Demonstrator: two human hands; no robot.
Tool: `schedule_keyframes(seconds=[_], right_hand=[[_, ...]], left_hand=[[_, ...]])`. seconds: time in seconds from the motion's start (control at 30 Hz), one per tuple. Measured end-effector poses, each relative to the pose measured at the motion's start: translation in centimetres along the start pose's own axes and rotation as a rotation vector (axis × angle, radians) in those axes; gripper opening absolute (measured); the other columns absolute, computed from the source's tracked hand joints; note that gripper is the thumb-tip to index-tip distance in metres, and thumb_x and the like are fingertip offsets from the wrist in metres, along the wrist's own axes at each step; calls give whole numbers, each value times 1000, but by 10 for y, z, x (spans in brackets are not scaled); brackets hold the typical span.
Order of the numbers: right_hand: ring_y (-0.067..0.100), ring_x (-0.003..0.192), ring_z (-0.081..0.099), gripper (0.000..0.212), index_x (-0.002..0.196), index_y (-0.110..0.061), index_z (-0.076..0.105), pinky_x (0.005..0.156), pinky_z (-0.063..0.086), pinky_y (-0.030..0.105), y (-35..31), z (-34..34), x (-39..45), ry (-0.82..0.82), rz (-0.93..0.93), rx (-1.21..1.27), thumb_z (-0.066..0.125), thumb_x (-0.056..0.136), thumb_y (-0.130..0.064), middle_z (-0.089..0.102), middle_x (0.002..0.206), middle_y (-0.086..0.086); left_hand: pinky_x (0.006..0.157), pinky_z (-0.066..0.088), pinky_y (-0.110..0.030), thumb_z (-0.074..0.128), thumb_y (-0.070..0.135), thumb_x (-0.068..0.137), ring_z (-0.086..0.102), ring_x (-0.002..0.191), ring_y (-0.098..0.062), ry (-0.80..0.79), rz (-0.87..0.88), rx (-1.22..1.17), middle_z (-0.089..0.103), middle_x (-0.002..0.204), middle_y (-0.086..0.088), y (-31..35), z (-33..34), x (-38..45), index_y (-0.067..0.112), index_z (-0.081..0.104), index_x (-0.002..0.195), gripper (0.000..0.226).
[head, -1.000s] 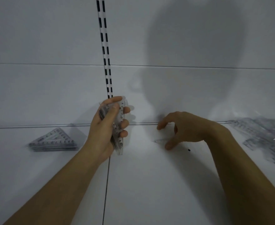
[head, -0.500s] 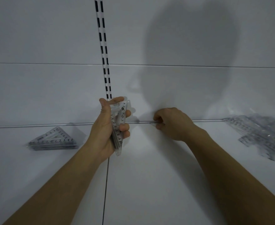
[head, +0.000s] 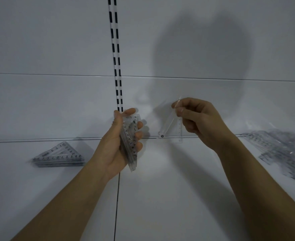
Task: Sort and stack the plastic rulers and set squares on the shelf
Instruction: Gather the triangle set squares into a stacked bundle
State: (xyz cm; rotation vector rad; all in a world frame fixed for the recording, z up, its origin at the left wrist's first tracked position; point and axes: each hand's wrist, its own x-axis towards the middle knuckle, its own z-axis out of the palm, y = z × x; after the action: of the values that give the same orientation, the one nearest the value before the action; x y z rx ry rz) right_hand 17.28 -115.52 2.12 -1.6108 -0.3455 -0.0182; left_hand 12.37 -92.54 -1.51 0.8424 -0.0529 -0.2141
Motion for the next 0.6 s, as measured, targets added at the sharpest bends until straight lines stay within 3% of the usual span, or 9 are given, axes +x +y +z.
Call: schedule_keyframes(seconds=[0.17,0.33,0.47,0.6], right_hand=[[19,59,43,14,90,-4,66,49,31,26,1,3,0,40,7,53,55,93,4,55,71,4],[23,65,45,19,83,-7,65,51,34,27,5,8,1,5,-2,111,54,93,5,54,81,10],[23,59,45,12,91,1,60,51,36,30,5,16,-1,-23,-2,159,52,93,9,54,76,12],[26,57,56,15,100,-2,64,55,48,31,5,29,-7,-29,-4,153,55,94,9,62,76,17]], left_hand=[[66,56,-27,47,41,99,60,78,-16,-134,-53,-129,62,122,-13,3,-3,-3,23,57,134,41],[45,45,-16,39,57,96,49,57,-8,-190,-29,-204,65,112,-13,6,-2,-4,25,66,120,48],[36,37,-14,39,63,93,39,45,-4,-101,50,-148,61,98,-8,15,2,-10,27,65,113,49],[38,37,-19,61,34,91,42,48,-8,67,208,90,61,93,-6,43,8,-31,26,62,97,10]])
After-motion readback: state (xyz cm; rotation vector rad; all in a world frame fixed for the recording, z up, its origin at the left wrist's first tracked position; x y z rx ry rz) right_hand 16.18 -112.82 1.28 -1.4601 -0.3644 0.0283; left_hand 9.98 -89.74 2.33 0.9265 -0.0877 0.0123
